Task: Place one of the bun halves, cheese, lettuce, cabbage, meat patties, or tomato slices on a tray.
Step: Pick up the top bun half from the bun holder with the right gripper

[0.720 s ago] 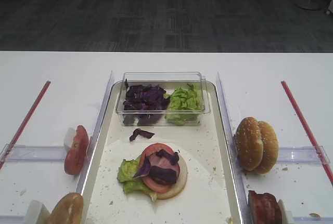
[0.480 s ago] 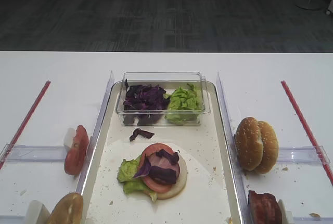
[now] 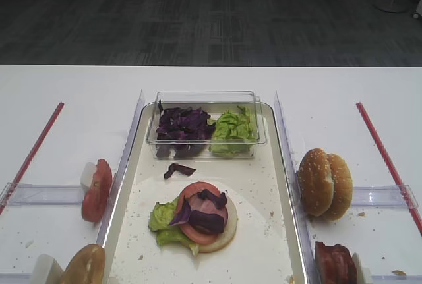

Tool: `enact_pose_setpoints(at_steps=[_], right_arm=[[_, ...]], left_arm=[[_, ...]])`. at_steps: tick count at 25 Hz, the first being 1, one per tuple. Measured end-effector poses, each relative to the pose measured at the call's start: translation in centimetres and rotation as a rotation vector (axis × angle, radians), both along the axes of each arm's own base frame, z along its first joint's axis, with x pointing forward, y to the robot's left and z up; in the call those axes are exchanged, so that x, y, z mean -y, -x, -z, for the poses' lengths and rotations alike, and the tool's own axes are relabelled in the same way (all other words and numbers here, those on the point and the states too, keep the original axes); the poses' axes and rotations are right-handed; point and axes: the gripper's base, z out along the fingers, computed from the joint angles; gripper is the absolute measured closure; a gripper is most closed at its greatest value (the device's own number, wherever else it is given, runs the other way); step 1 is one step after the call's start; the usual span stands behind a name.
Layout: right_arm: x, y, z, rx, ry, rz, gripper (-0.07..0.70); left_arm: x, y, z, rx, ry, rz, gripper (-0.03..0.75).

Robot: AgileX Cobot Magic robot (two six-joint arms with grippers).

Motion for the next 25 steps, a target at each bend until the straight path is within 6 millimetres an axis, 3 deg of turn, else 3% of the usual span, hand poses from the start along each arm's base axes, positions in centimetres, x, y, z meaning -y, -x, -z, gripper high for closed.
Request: enact_pose_setpoints(at_steps=[4,10,18,25], right_arm=[[0.0,-0.2,-0.2,-0.005,0.0,0.0,0.061],[0.1,-2.8,-2.6,-0.031,-0.004,0.004,0.061],[0.3,-8.7,-5.0,-0.185,-0.026,0.002,0.061],[0.1,-15.2,-5.0,-0.38,-0.083,-0.011,0.061]], left_arm=[[0.0,0.0,0.0,0.0,0.0,0.0,0.19],[0.0,0.0,0.0,0.0,0.0,0.0,0.191],[0.0,0.0,0.0,0.0,0.0,0.0,0.191],[0.0,0.0,0.0,0.0,0.0,0.0,0.19]])
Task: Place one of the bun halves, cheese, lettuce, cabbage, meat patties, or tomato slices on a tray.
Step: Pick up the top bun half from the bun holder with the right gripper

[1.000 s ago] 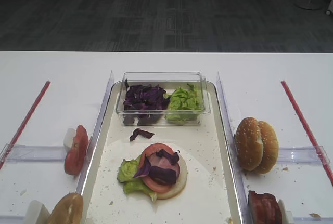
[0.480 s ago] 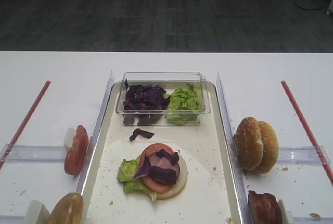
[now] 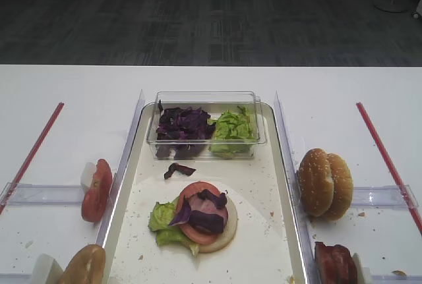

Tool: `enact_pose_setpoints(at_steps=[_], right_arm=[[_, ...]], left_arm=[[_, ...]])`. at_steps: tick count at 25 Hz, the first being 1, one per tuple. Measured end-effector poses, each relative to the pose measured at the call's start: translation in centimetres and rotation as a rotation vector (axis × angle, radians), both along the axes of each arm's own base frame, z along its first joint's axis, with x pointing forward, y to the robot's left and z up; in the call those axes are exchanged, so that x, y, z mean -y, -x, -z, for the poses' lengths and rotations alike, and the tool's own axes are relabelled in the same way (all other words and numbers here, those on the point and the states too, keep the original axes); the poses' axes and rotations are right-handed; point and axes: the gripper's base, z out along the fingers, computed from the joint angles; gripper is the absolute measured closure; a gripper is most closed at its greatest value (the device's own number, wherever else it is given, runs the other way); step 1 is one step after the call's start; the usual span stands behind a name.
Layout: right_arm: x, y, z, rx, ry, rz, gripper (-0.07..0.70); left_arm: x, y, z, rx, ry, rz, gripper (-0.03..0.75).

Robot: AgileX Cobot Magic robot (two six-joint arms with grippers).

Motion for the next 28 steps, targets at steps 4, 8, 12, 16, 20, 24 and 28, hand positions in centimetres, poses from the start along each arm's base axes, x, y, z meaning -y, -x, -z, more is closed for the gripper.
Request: enact_pose_setpoints(at_steps=[4,8,12,16,20,24,28], right_arm=[[0.1,-3.6,1.0,-0.105,-0.011,0.001,0.061],[0.2,-6.8,2.7,-0.21,-0.016,0.002,0.061],[0.3,-9.8,4.6,-0.303,-0.021,-0.012,0.061],[0.3,-12.3,6.6,-0.385,-0.034,-0.016,0.061],[0.3,-14.1,8.6,-0.474,-0.041,-0.02,0.061],[0.3,-14.5,10.0,-0.537,-0.046,-0.022,0.061],[0.3,-14.5,10.2,-0.551,-0.045,-0.031,0.061]], left_arm=[[0.0,0.0,0.0,0.0,0.0,0.0,0.19],[0.0,0.0,0.0,0.0,0.0,0.0,0.19],[0.0,0.0,0.0,0.0,0.0,0.0,0.19],[0.0,0.0,0.0,0.0,0.0,0.0,0.19],[0.0,0.0,0.0,0.0,0.0,0.0,0.19],[0.0,0.0,0.0,0.0,0.0,0.0,0.19],[0.0,0.0,0.0,0.0,0.0,0.0,0.19]])
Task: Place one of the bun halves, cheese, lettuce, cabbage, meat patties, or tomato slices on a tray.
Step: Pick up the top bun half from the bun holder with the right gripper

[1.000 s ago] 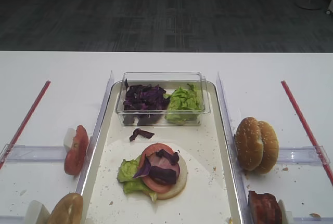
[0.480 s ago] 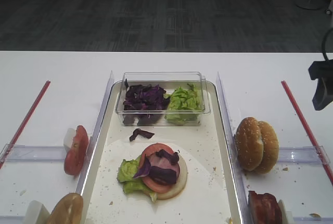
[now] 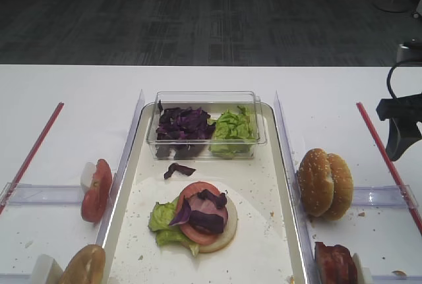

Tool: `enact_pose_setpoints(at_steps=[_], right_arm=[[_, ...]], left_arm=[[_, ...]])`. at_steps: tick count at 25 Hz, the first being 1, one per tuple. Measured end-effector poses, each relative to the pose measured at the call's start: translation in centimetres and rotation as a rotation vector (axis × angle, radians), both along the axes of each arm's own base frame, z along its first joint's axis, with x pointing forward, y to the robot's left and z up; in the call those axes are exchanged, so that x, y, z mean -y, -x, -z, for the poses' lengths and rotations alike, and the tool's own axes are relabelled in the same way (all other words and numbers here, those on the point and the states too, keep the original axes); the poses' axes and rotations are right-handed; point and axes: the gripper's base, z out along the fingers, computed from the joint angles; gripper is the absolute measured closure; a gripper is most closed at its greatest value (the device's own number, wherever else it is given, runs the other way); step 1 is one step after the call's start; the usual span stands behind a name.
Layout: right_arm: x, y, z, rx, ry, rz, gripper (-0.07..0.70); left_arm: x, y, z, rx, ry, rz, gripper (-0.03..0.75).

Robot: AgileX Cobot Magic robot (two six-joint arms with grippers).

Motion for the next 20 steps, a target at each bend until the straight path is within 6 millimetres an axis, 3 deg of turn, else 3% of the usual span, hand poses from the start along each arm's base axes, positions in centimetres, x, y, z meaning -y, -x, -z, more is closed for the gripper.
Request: enact_pose_setpoints(at_steps=[11,20], right_arm=[[-0.4,0.3,0.0,-0.027,-0.016,-0.02,0.061],[-5.0,-0.3,-2.5,-0.024,-0.027,-0.165,0.097]], left_arm=[[0.0,0.0,0.0,0.0,0.0,0.0,0.19],[0.0,0.0,0.0,0.0,0.0,0.0,0.191]])
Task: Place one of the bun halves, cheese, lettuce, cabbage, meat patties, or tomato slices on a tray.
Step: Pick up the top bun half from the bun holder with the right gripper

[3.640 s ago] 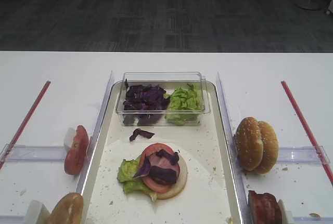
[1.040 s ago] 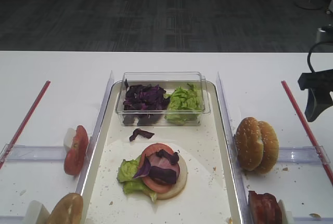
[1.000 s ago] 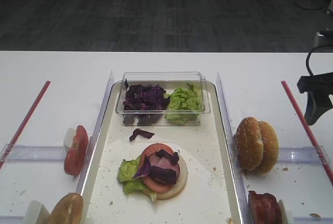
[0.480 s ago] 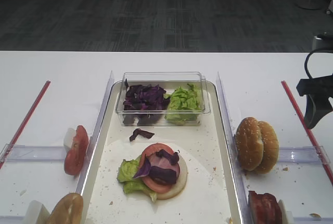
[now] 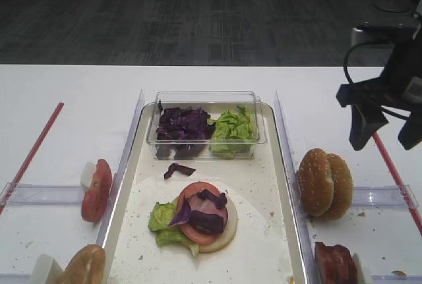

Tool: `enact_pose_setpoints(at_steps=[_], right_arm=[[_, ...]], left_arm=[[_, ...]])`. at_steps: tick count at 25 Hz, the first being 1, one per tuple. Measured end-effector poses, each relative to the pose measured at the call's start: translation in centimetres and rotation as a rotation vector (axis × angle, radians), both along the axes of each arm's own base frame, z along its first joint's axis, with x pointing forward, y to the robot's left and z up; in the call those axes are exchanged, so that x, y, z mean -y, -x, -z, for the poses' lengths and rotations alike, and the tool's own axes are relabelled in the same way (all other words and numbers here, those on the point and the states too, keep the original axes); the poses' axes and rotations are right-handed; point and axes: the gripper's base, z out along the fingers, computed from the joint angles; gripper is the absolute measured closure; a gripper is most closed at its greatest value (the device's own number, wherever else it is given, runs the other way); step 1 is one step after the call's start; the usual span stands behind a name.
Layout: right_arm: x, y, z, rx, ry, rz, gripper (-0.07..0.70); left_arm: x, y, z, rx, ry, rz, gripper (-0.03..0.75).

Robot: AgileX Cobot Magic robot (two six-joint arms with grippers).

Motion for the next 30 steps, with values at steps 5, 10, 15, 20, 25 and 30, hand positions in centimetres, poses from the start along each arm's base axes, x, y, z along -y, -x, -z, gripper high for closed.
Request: enact_pose_setpoints(at_steps=[5,10,15,20,25,30], right_arm=[[-2.5,-0.2,-1.9,0.01,-0.046,-0.017,0.099],[-4.3,0.0,-2.6,0.005,-0.088,-0.045,0.101],[-6.0,0.5,-2.7,0.002,-0.098,-0.097,0.109],[-7.7,1.2,-2.8,-0.005,-0.102,-0.141,0.109],[-8.4,1.6,-2.8,-0.014,-0.102,-0.144,0.109],[-8.3,1.6,-2.7,-0.022,-0.086,-0.123,0.112]], left_arm=[[0.0,0.0,0.0,0.0,0.0,0.0,0.191],[0.0,0.0,0.0,0.0,0.0,0.0,0.191],[0.0,0.0,0.0,0.0,0.0,0.0,0.193],[0.0,0.0,0.0,0.0,0.0,0.0,0.2],[0.0,0.0,0.0,0.0,0.0,0.0,0.209],[0.0,0.0,0.0,0.0,0.0,0.0,0.211]])
